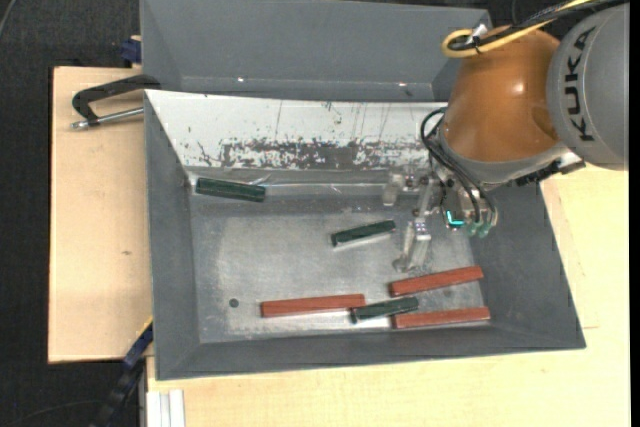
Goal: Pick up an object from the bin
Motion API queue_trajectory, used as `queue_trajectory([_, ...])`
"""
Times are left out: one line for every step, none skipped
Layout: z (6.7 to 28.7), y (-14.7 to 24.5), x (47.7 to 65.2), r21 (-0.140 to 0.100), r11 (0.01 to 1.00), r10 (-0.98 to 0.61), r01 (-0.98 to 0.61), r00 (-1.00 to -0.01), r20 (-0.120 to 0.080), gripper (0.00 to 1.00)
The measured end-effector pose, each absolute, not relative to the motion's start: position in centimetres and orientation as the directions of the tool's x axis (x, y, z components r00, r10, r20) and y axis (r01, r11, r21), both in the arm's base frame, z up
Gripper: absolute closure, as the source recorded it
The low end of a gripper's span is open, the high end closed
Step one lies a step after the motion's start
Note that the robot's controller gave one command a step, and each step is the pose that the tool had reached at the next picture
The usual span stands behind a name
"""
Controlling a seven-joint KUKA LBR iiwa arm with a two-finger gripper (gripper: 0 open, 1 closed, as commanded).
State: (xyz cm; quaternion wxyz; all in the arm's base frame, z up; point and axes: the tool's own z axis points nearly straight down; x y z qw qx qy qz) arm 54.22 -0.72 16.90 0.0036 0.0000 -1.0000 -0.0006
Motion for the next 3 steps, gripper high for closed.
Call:
queue_trajectory([6.7, 1.4, 58.8, 0.002, 0.987, -0.163, -0.163, -0.987, 0.001, 0.0])
queue_trajectory([7.1, 1.3, 58.9, 0.001, 0.987, -0.161, -0.161, -0.987, -0.004, 1.0])
queue_trajectory([21.5, 1.5, 56.8, -0.002, 0.966, -0.258, -0.258, -0.966, -0.015, 1.0])
